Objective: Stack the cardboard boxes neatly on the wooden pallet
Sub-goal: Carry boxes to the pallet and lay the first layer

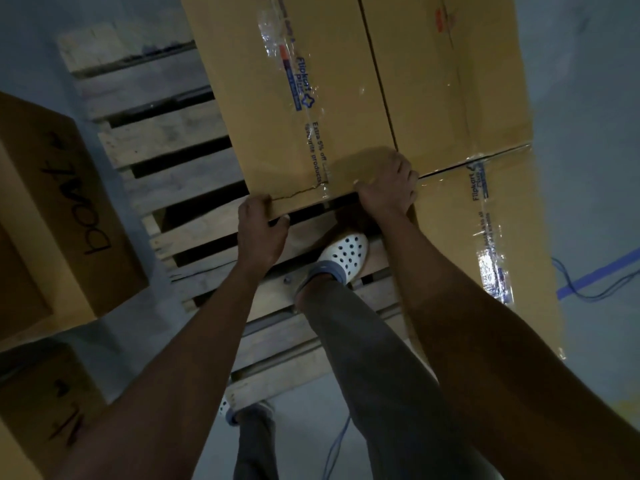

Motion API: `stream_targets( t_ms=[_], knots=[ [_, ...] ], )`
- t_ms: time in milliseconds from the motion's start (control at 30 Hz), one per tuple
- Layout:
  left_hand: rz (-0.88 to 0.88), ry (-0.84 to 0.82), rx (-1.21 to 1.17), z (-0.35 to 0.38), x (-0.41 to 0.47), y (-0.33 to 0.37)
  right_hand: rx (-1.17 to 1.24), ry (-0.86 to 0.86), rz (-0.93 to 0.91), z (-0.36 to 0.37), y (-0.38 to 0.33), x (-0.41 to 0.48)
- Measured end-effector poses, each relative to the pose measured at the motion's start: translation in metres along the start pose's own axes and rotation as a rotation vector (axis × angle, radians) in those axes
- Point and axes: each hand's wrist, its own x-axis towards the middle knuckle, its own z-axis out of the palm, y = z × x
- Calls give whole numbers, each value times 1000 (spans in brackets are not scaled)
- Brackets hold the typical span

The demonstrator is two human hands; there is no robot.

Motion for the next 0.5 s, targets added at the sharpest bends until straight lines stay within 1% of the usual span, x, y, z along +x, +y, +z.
stream_targets(
  t_ms=[100, 233, 400, 500],
  knots=[
    [-31, 22, -36, 0, -1, 5, 114, 29, 18, -6, 5, 0],
    [-13, -28, -14, -2, -5, 0, 264, 52, 53, -9, 11, -3],
    [-28, -78, 16, -5, -4, -9, 289, 6, 33, -5, 18, -6],
    [-24, -93, -2, -7, -3, -13, 342, 26, 61, -6, 17, -2]
  ],
)
